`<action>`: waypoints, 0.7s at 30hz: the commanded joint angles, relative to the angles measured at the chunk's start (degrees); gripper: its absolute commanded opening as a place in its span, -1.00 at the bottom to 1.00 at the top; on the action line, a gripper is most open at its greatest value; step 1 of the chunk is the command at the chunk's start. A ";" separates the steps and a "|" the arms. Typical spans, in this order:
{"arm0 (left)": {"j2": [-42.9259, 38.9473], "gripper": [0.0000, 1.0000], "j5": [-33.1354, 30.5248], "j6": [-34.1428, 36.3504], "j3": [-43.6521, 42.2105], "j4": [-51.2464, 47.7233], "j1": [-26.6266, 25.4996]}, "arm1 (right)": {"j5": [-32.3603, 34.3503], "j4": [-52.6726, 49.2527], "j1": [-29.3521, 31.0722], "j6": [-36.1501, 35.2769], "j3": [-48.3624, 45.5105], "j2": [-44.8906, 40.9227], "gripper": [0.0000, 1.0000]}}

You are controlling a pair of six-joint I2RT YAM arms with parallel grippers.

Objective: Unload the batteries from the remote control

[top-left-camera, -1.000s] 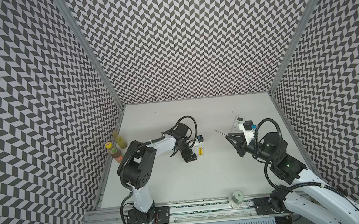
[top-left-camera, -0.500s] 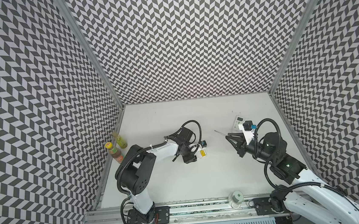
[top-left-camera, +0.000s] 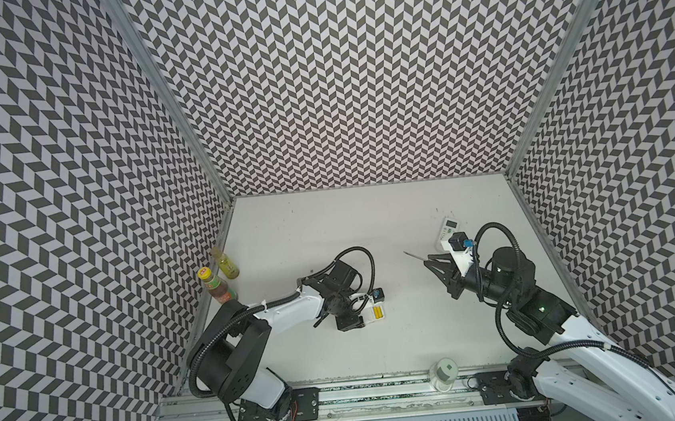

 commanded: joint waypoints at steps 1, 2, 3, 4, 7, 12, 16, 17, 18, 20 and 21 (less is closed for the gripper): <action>-2.94 -0.05 5.04 0.12 -2.21 3.16 -0.39 | 0.05 -1.44 0.54 -8.04 1.63 -0.85 -1.00; -3.03 -0.06 5.24 -0.22 -2.61 3.41 -0.48 | -0.22 -2.01 0.70 -9.35 1.69 -0.75 -1.00; -3.12 -0.07 4.86 -0.69 -2.72 3.27 -0.71 | -0.92 -3.07 0.77 -10.84 2.08 -0.23 -1.00; -3.18 -0.07 4.57 -0.73 -2.79 3.18 -0.94 | -1.35 -4.24 0.80 -11.89 2.58 0.39 -1.00; -4.05 -0.13 4.03 -0.54 -3.38 3.96 -1.28 | -1.62 -7.07 2.29 -15.45 3.60 2.74 -1.00; -4.17 -0.17 3.15 -0.47 -3.49 3.53 -1.49 | -2.76 -12.00 7.28 -19.95 4.70 9.16 -1.00; -4.63 -0.17 1.85 1.59 -4.68 4.38 -1.91 | -0.79 -12.97 12.02 -22.78 4.04 13.22 -1.00; -4.53 -0.16 1.39 1.90 -4.70 4.34 -1.93 | -1.27 -12.83 12.15 -22.76 4.09 13.86 -1.00; -4.38 -0.16 0.58 2.21 -4.53 4.07 -2.00 | -1.65 -12.57 12.19 -22.42 4.32 14.67 -1.00; -4.48 -0.16 -0.61 2.60 -4.44 4.24 -2.00 | -2.14 -11.86 12.20 -22.39 3.88 15.72 -1.00; -4.48 -0.16 -0.92 2.89 -4.66 4.55 -2.02 | -2.24 -10.90 12.41 -22.36 3.07 16.05 -1.00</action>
